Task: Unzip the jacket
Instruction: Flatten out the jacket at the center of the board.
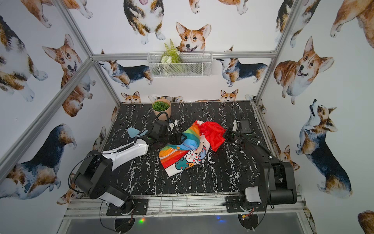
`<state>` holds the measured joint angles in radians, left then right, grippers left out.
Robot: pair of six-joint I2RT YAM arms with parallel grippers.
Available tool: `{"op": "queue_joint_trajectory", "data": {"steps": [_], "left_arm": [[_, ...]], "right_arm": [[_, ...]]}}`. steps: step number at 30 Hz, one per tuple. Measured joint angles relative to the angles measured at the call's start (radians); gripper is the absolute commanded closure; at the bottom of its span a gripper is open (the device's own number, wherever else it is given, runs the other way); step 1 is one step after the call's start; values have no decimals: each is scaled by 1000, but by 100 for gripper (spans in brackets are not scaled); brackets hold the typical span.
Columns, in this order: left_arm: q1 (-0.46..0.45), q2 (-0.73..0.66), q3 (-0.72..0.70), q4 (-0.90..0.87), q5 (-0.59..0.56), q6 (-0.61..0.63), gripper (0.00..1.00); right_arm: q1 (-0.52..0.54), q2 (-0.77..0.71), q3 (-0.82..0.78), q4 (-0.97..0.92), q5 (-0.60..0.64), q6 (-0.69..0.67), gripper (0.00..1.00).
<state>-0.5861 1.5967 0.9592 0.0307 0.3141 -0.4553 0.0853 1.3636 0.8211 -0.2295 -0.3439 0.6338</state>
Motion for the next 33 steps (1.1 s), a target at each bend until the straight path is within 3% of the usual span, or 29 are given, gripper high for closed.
{"op": "queue_joint_trajectory", "data": {"steps": [4, 7, 13, 17, 24, 29, 33], "left_arm": [[-46, 71, 81, 23, 42, -5, 55], [-118, 166, 191, 28, 51, 7, 57], [-196, 383, 347, 18, 72, 10, 55], [-209, 463, 396, -3, 91, -1, 40], [-212, 359, 416, -74, 81, 16, 14], [-170, 182, 351, -91, 18, 59, 13], [-86, 123, 245, -105, -16, 59, 22]], "right_arm": [[0, -14, -23, 5, 3, 0, 100], [2, -18, -39, 8, 6, 2, 100], [2, -24, -60, 19, 3, 20, 100], [-3, -39, -77, 23, 4, 23, 100], [-6, -69, -77, 19, 23, 24, 100], [77, -88, 21, -40, 76, -24, 100], [163, -80, 88, -104, 168, -87, 100]]}}
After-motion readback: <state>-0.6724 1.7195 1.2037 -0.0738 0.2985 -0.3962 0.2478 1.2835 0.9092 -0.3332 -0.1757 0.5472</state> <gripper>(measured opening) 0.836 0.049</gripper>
